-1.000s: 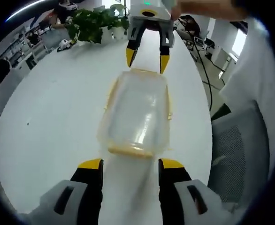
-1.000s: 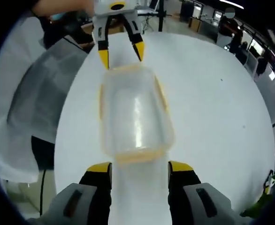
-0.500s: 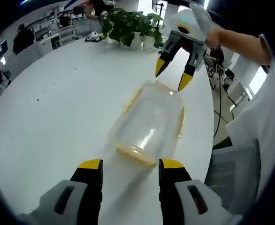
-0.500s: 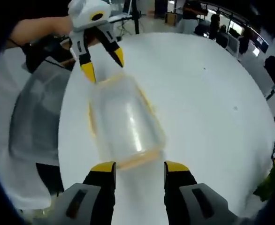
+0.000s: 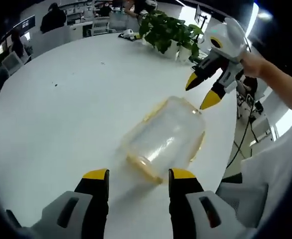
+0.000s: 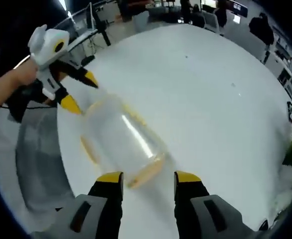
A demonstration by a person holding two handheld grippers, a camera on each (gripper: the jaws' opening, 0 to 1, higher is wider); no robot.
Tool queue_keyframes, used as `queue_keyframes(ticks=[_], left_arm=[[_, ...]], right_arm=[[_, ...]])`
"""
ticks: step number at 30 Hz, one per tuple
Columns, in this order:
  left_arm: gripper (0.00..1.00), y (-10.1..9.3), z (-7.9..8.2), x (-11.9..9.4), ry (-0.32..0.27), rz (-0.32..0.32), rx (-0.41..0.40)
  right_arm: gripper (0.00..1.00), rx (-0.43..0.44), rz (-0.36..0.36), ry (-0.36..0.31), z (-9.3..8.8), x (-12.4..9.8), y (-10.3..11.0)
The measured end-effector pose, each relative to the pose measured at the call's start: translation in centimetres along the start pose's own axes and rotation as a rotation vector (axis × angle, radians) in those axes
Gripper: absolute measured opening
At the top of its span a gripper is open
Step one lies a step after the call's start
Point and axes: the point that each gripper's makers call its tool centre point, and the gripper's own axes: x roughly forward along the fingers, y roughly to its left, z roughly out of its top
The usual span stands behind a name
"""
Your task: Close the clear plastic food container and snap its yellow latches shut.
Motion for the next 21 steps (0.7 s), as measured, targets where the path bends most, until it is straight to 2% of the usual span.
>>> queue_keyframes(ticks=[4, 8, 11, 13, 15, 19, 21], left_arm=[[0.48, 0.0, 0.0, 0.2, -0.004, 0.008, -0.036], [0.47, -0.3, 0.3, 0.3, -0.016, 0.011, -0.093], [0.48, -0.8, 0.6, 0.5, -0.03, -0.003, -0.157], [0.48, -1.4, 0.8, 0.7, -0.042, -0.026, -0.223], [0.48, -1.5, 1.0, 0.8, -0.054, -0.03, -0.254], [0.47, -2.4, 0.5, 1.5, -0.035, -0.06, -0.323], [0.47, -2.4, 0.3, 1.7, -0.033, -0.053, -0.318]], right_arm=[[0.38, 0.067, -0.017, -0.007, 0.1, 0.0, -0.3], [0.37, 0.199, -0.016, -0.036, 0.3, 0.2, -0.2], [0.37, 0.275, -0.01, -0.031, -0.1, 0.4, -0.2], [0.37, 0.334, 0.02, -0.055, 0.3, 0.5, 0.3], [0.37, 0.35, 0.023, -0.047, -0.1, 0.7, 0.3], [0.36, 0.378, 0.041, -0.046, -0.4, 1.4, 0.8], [0.35, 0.376, 0.036, -0.049, -0.5, 1.5, 0.9]])
